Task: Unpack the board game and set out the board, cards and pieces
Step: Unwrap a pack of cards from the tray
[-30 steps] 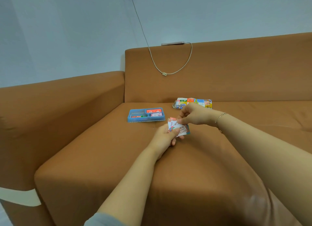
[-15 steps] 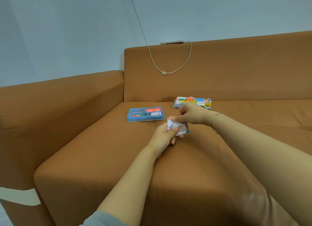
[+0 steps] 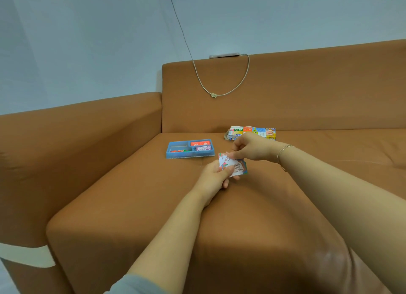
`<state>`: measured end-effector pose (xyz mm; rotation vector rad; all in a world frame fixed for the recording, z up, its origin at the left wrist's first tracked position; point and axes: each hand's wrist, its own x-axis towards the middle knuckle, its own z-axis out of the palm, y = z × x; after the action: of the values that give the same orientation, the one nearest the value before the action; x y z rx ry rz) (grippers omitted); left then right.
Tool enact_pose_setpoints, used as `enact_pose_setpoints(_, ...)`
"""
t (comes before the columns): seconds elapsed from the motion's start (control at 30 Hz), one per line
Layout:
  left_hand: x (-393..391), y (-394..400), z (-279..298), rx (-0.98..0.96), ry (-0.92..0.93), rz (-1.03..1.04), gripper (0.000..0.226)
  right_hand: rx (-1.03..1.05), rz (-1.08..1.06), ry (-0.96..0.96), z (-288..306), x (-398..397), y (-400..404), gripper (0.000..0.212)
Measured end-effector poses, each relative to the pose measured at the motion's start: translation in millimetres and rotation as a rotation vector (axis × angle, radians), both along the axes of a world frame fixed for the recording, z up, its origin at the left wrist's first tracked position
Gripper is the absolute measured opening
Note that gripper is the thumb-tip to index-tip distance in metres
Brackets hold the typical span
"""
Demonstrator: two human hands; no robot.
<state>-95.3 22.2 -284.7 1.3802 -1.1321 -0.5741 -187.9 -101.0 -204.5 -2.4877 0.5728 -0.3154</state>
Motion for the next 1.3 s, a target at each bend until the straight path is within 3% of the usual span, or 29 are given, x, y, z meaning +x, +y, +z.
enact_pose_setpoints(0.07, 0, 0, 0, -0.005, 0.003, -0.006, 0.014, 0.046, 0.003, -0.028, -1, -2, -1, 0.027)
enact_pose_setpoints(0.2, 0, -1, 0, 0.001, -0.008, 0.004, 0.014, 0.003, -0.030, -0.075, -6, 1, 3, 0.048)
enact_pose_setpoints(0.3, 0, 0, -1, -0.004, -0.003, -0.003, 0.017, -0.045, 0.014, -0.054, -5, 2, 3, 0.040)
enact_pose_setpoints(0.47, 1, -1, 0, -0.010, -0.001, -0.011, 0.014, 0.064, 0.044, -0.044, -4, -3, -3, 0.025)
enact_pose_setpoints(0.6, 1, 0, 0, -0.005, 0.014, 0.001, 0.017, 0.005, 0.002, -0.085, -8, 4, 1, 0.041)
enact_pose_setpoints(0.8, 1, 0, 0, -0.013, 0.018, -0.010, 0.019, 0.000, 0.061, -0.012, 0, 1, -3, 0.015)
enact_pose_setpoints(0.97, 1, 0, 0, -0.004, 0.016, -0.001, 0.018, 0.041, 0.023, -0.051, -4, 3, -3, 0.042)
enact_pose_setpoints(1.2, 1, 0, 0, -0.016, 0.022, -0.007, 0.014, 0.084, 0.099, -0.003, 1, -1, -9, 0.013)
enact_pose_setpoints(1.3, 1, -1, -1, -0.028, 0.018, 0.002, 0.012, 0.072, 0.046, -0.047, 2, 1, -8, 0.034)
